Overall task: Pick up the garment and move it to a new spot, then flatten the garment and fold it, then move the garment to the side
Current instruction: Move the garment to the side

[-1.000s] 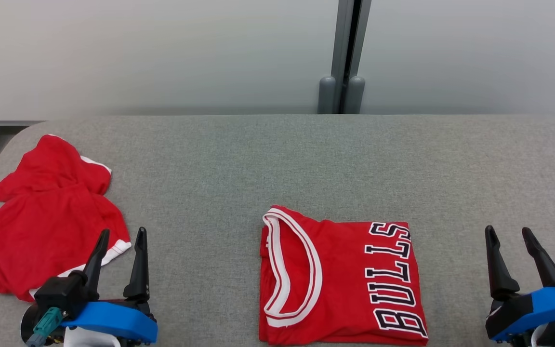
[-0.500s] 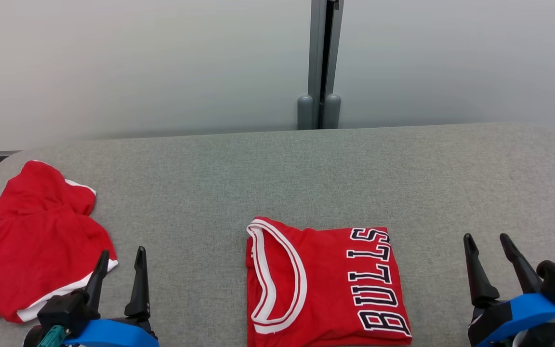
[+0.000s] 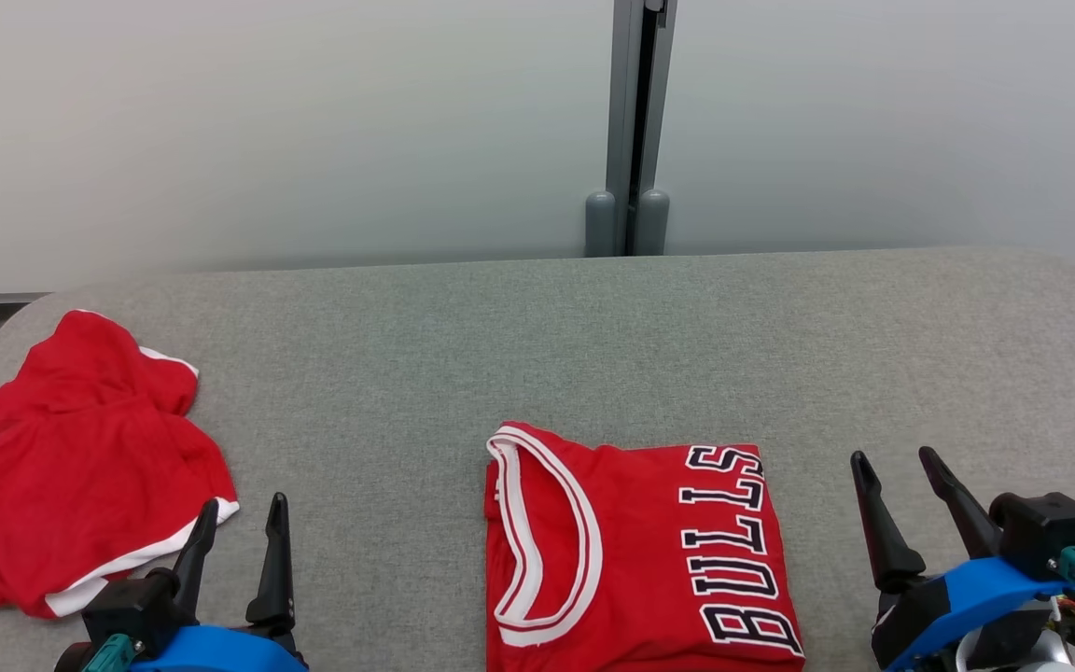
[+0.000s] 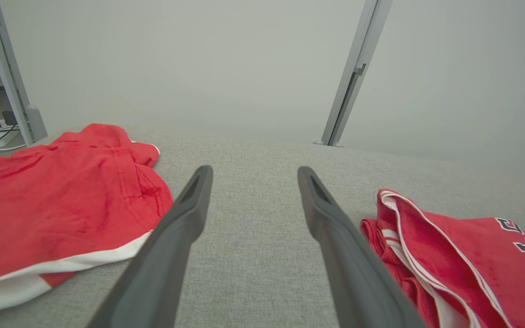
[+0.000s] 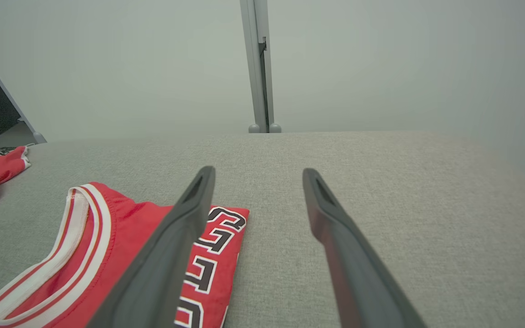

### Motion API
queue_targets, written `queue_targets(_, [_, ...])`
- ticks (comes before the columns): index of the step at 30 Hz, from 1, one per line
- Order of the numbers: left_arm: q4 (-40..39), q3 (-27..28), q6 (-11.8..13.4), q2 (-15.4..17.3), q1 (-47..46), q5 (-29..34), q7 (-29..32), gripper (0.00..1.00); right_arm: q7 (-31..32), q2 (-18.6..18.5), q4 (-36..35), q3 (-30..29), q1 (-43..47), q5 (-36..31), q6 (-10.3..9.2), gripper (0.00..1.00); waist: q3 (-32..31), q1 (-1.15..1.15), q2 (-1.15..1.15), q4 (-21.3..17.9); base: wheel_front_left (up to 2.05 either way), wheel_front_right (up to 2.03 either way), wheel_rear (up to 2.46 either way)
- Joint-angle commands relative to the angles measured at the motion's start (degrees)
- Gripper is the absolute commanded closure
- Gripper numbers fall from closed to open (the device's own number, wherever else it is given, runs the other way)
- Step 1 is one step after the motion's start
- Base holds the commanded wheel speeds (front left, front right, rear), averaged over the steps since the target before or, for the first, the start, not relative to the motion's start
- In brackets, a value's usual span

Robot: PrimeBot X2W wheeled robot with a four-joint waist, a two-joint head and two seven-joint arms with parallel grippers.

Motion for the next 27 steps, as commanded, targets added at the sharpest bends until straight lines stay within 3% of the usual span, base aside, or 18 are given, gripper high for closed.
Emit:
queue_targets(1, [0.1,0.0,0.1,0.1,0.1,-0.3,-0.2,0.00,-0.2,-0.4,0.2,0.1,-0.7,0.4,0.03,0.00,0.0,0.00,0.00,0.3,0.00,0.00,0.00])
queue_targets(17, [-0.8,-0.7,0.9,0.8,-0.7,0.4,-0.4,0.00,1.4,0.1,1.4,0.3,-1.7,1.4,0.03,0.00,1.2,0.00,0.00,1.1,0.00,0.00,0.00])
queue_targets(21, [-1.8,-0.8,1.1,1.1,-1.7,0.6,-0.3,0.00,6.8,0.4,1.7,0.1,-2.8,2.0,0.03,0.00,2.2,0.00,0.00,1.0,0.00,0.00,0.00])
queue_targets(27, [-3.0,-1.0,1.0,1.4,-3.2,0.7,-0.1,0.00,20.1,1.0,3.8,-0.8,-5.8,1.8,0.03,0.00,4.1,0.00,0.00,1.4,0.00,0.00,0.00])
